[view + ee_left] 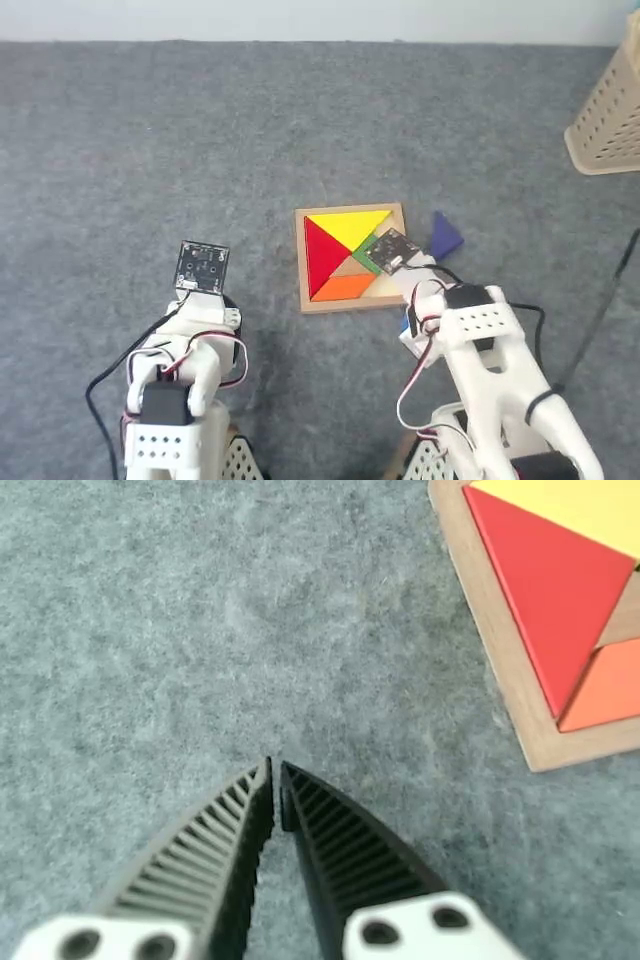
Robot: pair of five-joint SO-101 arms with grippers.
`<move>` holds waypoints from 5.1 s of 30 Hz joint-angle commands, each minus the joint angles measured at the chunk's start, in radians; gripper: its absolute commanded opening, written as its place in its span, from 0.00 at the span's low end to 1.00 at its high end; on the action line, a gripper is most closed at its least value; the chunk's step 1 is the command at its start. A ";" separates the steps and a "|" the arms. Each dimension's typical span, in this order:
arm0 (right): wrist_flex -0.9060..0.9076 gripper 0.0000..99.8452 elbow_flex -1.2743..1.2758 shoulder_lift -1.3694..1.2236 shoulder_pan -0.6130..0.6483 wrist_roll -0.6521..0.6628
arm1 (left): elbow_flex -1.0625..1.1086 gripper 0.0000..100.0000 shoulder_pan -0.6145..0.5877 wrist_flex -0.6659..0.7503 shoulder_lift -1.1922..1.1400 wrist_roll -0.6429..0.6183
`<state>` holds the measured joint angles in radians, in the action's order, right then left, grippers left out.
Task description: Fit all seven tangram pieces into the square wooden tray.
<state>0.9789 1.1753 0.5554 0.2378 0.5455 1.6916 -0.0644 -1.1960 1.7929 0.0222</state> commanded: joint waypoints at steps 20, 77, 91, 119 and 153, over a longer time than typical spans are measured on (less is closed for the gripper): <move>0.193 0.03 -0.334 0.012 -0.179 -0.006 | -0.005 0.01 -0.005 -0.005 0.003 -0.009; -0.044 0.18 -0.338 -0.311 0.008 -0.575 | -0.005 0.01 -0.005 -0.005 0.003 -0.009; -0.041 0.18 -0.371 -0.395 -0.058 -0.569 | -0.005 0.01 -0.005 -0.005 0.003 -0.009; -0.036 0.18 -0.445 -0.397 -0.111 -0.712 | -0.005 0.01 -0.005 -0.005 0.003 -0.009; 0.039 0.18 -0.563 -0.602 -0.111 -0.733 | -0.005 0.01 -0.005 -0.005 0.003 -0.009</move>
<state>0.9927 0.6414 -0.0368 0.1227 -0.1834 1.6916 -0.0644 -1.1960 1.7929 0.0222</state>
